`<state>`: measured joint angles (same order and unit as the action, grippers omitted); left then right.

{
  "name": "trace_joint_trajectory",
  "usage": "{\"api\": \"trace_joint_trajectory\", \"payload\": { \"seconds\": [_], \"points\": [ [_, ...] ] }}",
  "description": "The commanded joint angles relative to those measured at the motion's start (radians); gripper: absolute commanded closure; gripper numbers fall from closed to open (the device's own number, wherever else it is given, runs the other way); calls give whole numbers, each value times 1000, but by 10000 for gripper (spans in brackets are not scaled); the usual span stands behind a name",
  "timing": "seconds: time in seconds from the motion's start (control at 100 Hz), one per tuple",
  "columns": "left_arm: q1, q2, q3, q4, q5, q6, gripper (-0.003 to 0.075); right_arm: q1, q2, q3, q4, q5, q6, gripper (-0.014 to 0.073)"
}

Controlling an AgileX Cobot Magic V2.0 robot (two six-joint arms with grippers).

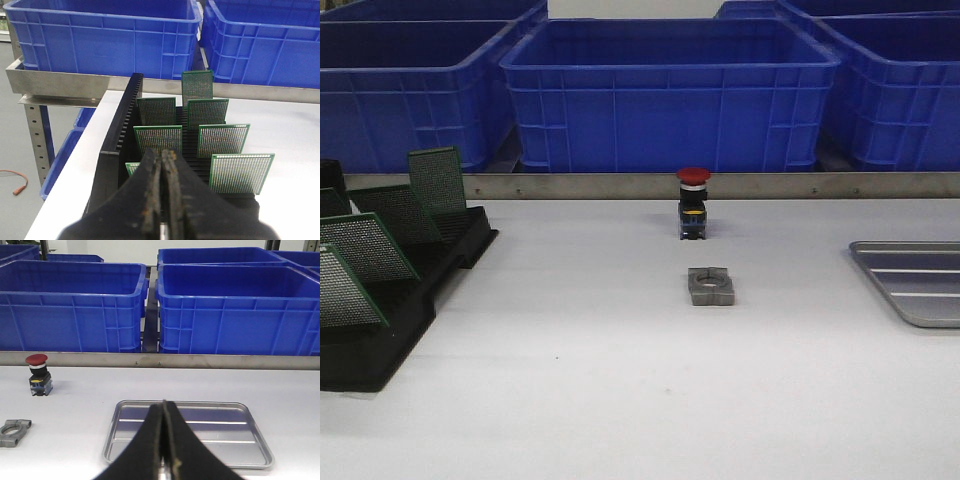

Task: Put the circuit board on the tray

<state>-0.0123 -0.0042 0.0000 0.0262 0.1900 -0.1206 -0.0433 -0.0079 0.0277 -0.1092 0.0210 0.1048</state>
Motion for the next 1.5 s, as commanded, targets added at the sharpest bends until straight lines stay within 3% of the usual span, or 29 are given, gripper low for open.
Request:
{"api": "trace_joint_trajectory", "payload": {
  "seconds": [0.0,0.72,1.1,1.21,1.49],
  "points": [
    [2,-32,49,-7,-81,-9,741,-7,-29,-14,-10,-74,-2,655],
    [2,-32,49,-7,-83,-9,741,-7,-29,-14,-10,-74,-2,655],
    [3,-32,38,-26,-335,-9,741,-7,-29,-14,-10,-74,-2,655],
    [3,-30,-46,-21,-240,-9,741,-7,-29,-14,-10,-74,-2,655],
    [3,114,-352,-26,171,-9,741,-7,-29,-14,-10,-74,-2,655]
  ]
}}
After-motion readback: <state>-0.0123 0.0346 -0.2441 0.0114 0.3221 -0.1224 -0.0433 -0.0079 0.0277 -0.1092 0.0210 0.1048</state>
